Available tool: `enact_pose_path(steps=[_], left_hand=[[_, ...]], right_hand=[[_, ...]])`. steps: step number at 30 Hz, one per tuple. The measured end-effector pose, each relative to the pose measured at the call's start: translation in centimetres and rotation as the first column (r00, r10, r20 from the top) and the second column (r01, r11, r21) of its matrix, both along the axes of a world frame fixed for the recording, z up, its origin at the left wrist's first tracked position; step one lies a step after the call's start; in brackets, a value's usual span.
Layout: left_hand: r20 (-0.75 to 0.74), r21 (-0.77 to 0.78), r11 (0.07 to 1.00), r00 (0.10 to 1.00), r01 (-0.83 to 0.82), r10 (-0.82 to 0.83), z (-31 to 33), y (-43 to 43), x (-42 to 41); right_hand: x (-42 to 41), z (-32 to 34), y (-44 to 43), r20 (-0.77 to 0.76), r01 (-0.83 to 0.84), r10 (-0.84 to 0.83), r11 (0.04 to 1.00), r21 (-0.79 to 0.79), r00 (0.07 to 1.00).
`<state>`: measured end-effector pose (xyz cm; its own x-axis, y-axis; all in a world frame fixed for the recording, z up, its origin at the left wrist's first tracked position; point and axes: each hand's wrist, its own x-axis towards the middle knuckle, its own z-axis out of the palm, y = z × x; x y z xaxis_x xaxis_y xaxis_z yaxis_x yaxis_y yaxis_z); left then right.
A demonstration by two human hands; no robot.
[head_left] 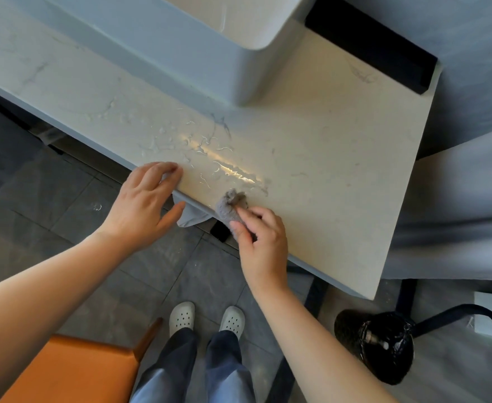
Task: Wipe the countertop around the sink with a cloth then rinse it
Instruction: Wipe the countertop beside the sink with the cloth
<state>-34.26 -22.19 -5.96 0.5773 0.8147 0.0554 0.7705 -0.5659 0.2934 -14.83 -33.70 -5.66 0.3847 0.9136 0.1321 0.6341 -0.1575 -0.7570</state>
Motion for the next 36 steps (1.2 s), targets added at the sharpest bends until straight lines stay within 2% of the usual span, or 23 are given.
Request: enact_pose_path(steps=[3,6,10,15,23,30,33,36], left_hand=[[0.021,-0.002,1.000,1.000,-0.013,0.013,-0.1,0.0,0.0],[0.007,0.001,1.000,1.000,-0.001,0.001,-0.2,0.1,-0.1],[-0.003,0.008,1.000,1.000,0.009,-0.009,-0.4,0.0,-0.2],[-0.026,0.010,1.000,0.999,0.024,-0.023,-0.3,0.1,-0.3],[-0.028,-0.007,0.999,0.999,0.040,-0.040,-0.2,0.4,-0.4],[-0.068,-0.019,0.994,0.992,0.110,-0.111,0.4,1.1,-1.1],[-0.093,-0.022,0.989,0.985,0.143,-0.145,0.6,1.4,-1.5],[-0.110,-0.024,0.988,0.982,0.153,-0.155,0.6,1.5,-1.7]], right_hand=[[-0.2,1.2,-0.9,-0.163,-0.121,0.108,0.990,-0.067,0.981],[1.4,2.7,-0.2,-0.179,-0.020,0.015,0.999,-0.025,0.984],[5.7,3.1,3.9,-0.043,0.233,-0.231,0.972,0.041,0.972],[8.2,1.0,8.0,0.054,0.350,-0.348,0.936,-0.037,0.936],[1.8,-0.5,6.8,0.115,0.171,-0.175,0.984,0.044,0.978],[-2.3,0.7,3.0,-0.004,-0.047,0.047,0.997,-0.056,0.999],[-2.1,2.0,2.3,-0.148,-0.063,0.045,0.990,-0.122,0.988],[-0.7,4.0,3.0,-0.119,0.013,-0.020,0.998,-0.057,0.993]])
